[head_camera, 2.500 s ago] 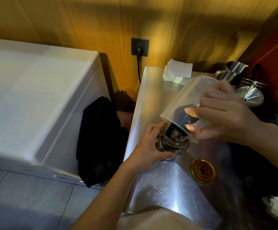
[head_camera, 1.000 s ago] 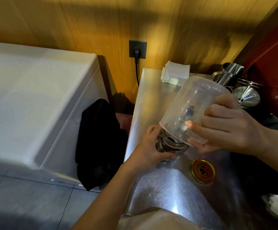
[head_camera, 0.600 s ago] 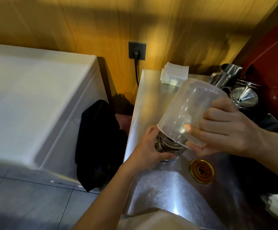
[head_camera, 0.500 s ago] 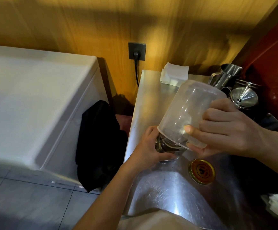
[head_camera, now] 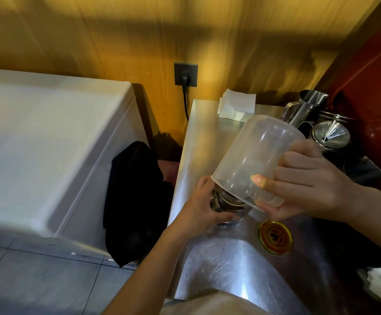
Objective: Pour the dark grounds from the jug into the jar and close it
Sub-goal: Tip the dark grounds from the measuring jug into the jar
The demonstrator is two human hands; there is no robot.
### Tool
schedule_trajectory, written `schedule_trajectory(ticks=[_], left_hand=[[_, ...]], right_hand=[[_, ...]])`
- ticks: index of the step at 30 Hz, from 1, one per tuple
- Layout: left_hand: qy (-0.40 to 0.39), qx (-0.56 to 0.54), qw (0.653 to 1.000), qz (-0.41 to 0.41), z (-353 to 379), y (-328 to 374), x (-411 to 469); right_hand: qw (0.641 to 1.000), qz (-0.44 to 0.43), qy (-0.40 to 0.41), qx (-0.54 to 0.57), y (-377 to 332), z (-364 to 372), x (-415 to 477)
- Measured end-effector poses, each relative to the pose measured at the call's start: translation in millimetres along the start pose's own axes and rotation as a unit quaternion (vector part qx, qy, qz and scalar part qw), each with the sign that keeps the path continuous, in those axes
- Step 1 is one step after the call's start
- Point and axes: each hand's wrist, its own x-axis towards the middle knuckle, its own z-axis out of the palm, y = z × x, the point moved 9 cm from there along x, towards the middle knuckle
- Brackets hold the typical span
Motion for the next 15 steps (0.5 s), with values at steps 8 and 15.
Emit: schedule_trajectory(ticks=[8,15], left_hand=[[-0.015,0.020,0.999,-0.027,0,-7,-2],[-0.016,0.037,0.998,-0.045,0,-8,-4]], right_hand=[[0.986,0.161,0.047,0.007,31,-8,-14],[0.824,0.527,0.132,0.163,80,8,-82]])
